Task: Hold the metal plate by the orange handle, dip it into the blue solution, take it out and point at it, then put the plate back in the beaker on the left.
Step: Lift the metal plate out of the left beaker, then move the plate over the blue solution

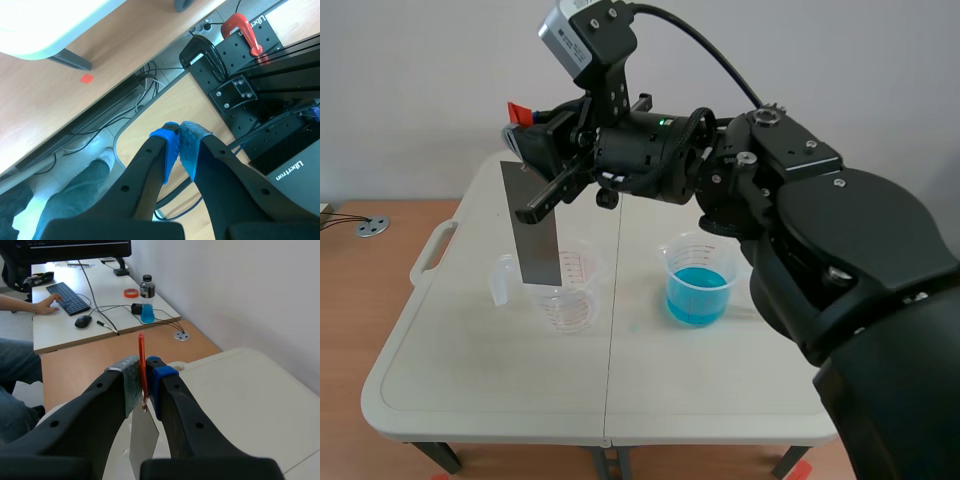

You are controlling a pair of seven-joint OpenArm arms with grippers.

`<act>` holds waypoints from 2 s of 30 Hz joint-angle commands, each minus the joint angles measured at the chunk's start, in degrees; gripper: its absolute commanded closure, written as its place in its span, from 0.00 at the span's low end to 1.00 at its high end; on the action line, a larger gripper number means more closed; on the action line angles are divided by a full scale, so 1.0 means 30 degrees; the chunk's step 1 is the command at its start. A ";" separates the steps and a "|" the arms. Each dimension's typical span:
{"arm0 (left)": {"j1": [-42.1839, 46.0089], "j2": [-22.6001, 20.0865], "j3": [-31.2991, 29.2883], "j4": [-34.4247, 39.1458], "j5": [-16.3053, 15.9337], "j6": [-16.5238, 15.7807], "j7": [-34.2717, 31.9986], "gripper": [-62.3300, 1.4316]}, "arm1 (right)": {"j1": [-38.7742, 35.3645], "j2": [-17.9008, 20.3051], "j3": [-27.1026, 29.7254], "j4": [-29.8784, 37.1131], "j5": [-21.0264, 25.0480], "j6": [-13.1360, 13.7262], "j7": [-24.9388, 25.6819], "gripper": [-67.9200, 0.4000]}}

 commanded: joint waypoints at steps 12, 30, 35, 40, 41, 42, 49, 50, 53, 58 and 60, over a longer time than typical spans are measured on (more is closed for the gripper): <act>-0.0087 0.0095 -0.0022 0.0080 -0.0117 -0.0044 -0.0197 0.95 | 0.0226 -0.0044 0.2069 0.4583 0.0495 0.0153 -0.2091 0.98; -0.4524 0.0080 -0.0007 0.0066 -0.0124 -0.0051 -0.0095 0.95 | -0.1647 0.0248 0.6557 0.7847 0.0503 0.0219 -0.3803 0.98; -0.6652 0.0073 0.0007 0.0066 -0.0124 -0.0058 -0.0087 0.95 | -0.1843 0.0772 0.7329 0.8145 0.0503 0.0219 -0.4014 0.98; -0.9049 0.0080 0.0029 0.0066 -0.0124 -0.0058 -0.0080 0.95 | -0.2018 0.1180 0.7905 0.8160 0.0576 0.0219 -0.4233 0.98; -0.9471 0.0080 0.0029 0.0066 -0.0124 -0.0066 -0.0073 0.95 | -0.2055 0.1253 0.8029 0.8160 0.0576 0.0219 -0.4218 0.98; -0.9923 0.0073 0.0029 0.0066 -0.0124 -0.0066 -0.0066 0.95 | -0.2142 0.1282 0.8167 0.8160 0.0583 0.0219 -0.4218 0.98; -1.3318 -0.0015 0.1596 0.0058 -0.0124 -0.0372 0.0087 0.95 | -0.2732 0.1275 0.8867 0.8160 0.0641 0.0219 -0.4350 0.98; -1.3835 -0.0015 0.2040 0.0036 -0.0124 -0.0474 0.0255 0.95 | -0.2820 0.1275 0.8896 0.8160 0.0648 0.0219 -0.4357 0.98; -1.5453 -0.0007 0.3555 -0.0211 -0.0117 -0.1078 0.0780 0.95 | -0.2943 0.1282 0.8932 0.8160 0.0750 0.0219 -0.4364 0.98; -1.7966 0.0066 0.6193 -0.1158 -0.0117 -0.1209 0.0911 0.95 | -0.3045 0.1282 0.8932 0.8160 0.0918 0.0219 -0.4364 0.98; -1.8950 0.0175 0.7257 -0.1734 -0.0117 -0.1209 0.0918 0.95 | -0.3045 0.1282 0.8932 0.8160 0.0925 0.0219 -0.4364 0.98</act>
